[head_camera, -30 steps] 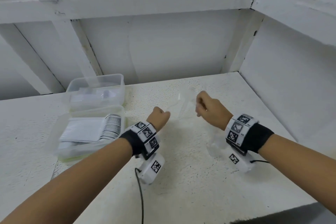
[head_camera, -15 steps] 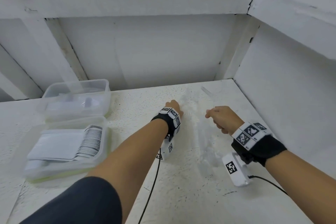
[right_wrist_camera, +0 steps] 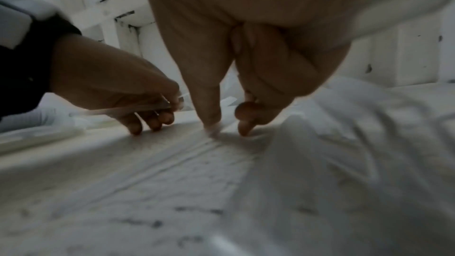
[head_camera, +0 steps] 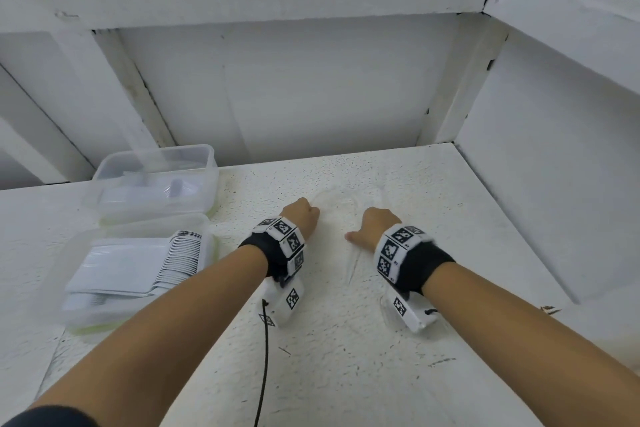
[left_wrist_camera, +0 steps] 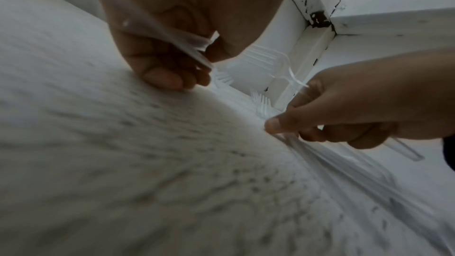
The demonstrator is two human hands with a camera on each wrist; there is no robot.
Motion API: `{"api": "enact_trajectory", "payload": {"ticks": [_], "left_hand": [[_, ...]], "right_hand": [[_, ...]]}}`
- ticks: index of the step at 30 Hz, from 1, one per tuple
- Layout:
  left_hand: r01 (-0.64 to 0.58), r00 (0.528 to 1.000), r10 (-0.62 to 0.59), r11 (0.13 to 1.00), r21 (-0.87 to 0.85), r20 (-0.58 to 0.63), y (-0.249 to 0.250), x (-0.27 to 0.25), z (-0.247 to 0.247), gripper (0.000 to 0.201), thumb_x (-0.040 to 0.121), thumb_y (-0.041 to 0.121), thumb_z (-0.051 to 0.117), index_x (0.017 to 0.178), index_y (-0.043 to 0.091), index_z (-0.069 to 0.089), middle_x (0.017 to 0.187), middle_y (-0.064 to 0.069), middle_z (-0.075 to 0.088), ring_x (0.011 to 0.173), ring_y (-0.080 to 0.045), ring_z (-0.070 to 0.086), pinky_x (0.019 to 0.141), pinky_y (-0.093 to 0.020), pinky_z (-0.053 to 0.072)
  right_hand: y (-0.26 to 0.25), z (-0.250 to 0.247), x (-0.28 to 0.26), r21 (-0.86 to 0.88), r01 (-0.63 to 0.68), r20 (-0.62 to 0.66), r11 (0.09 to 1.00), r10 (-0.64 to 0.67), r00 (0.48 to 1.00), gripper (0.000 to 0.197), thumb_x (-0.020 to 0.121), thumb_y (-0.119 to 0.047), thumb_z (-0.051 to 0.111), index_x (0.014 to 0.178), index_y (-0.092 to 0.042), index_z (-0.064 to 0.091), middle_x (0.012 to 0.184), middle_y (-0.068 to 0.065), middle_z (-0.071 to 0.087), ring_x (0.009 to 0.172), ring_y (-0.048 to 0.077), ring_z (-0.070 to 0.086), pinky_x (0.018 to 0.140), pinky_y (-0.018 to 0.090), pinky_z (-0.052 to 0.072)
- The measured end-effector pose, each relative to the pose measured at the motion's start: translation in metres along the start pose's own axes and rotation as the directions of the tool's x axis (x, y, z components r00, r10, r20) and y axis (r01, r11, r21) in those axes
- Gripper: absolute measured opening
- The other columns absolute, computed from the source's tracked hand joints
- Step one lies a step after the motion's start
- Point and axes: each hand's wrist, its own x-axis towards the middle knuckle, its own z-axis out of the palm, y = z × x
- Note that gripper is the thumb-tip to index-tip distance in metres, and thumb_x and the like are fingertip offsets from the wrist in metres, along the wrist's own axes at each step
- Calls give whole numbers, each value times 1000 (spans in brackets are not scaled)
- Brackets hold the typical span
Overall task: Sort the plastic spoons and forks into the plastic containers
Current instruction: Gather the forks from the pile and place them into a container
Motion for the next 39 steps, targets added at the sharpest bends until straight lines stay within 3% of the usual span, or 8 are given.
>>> {"api": "enact_trajectory", "payload": {"ticks": [6, 10, 13, 17, 25, 29, 35, 39], "left_hand": [[-92, 994, 89, 994, -56, -54, -2, 1, -6, 27, 98, 19, 33, 72, 13, 37, 66, 2, 37, 66, -18, 40, 55, -26, 29], [-175, 985, 174, 975, 137, 21, 25, 6, -5, 37, 96, 45, 39, 84, 11, 47, 68, 3, 44, 65, -14, 45, 57, -25, 33], [-221, 975, 210, 958, 183, 76, 53, 12, 4, 30, 95, 36, 43, 82, 10, 52, 72, -1, 52, 71, -19, 50, 56, -25, 36], [-181, 979, 177, 983, 24, 103, 87, 17, 24, 28, 95, 31, 46, 78, 9, 52, 76, -5, 54, 67, -21, 50, 52, -23, 36], [-160, 976, 128, 970, 181, 178, 106, 16, 49, 23, 88, 24, 57, 72, 9, 51, 78, -9, 57, 72, -23, 54, 64, -27, 45], [-140, 968, 117, 986, 92, 223, 98, 14, 34, 18, 93, 22, 52, 96, 7, 62, 91, -11, 59, 84, -21, 48, 84, -32, 47], [-1, 967, 42, 987, -163, 251, 70, 1, 9, 25, 89, 18, 56, 65, 13, 49, 80, -3, 58, 65, -14, 50, 59, -20, 39], [3, 977, 48, 971, -239, 208, 49, -21, -13, 15, 90, 15, 48, 76, 11, 52, 79, -3, 63, 54, -10, 43, 50, -21, 36]], "right_hand": [[5, -19, -4, 368, -100, 4, 924, 106, 994, 26, 91, -21, 46, 66, -13, 41, 65, 3, 45, 56, 14, 42, 50, 23, 34], [24, -51, -9, 712, -161, 28, 683, 201, 979, 23, 95, -10, 35, 75, -5, 45, 68, 11, 47, 56, 20, 45, 55, 30, 41], [47, -64, -11, 850, -224, 97, 476, 277, 956, 21, 95, -4, 28, 80, -8, 41, 64, 9, 39, 52, 21, 40, 41, 22, 39], [72, -63, -5, 734, -121, -84, 669, 266, 960, 7, 94, -9, 35, 96, -9, 41, 63, 4, 38, 49, 14, 34, 39, 21, 30], [80, -48, -5, 709, -217, -47, 671, 351, 935, 37, 89, -1, 37, 123, 11, 46, 61, 5, 34, 48, 13, 24, 34, 12, 15], [78, -43, -7, 684, -156, -74, 713, 280, 957, 21, 88, -5, 39, 99, -4, 57, 60, 3, 35, 47, 13, 26, 41, 16, 19], [71, -43, -11, 554, 2, -158, 832, 103, 982, 9, 89, -15, 48, 87, -10, 55, 64, 3, 38, 51, 14, 32, 45, 23, 24], [62, -40, -14, 526, 34, -146, 850, 51, 988, 15, 91, -15, 48, 92, -6, 60, 61, 2, 37, 47, 13, 31, 38, 18, 25]]}}
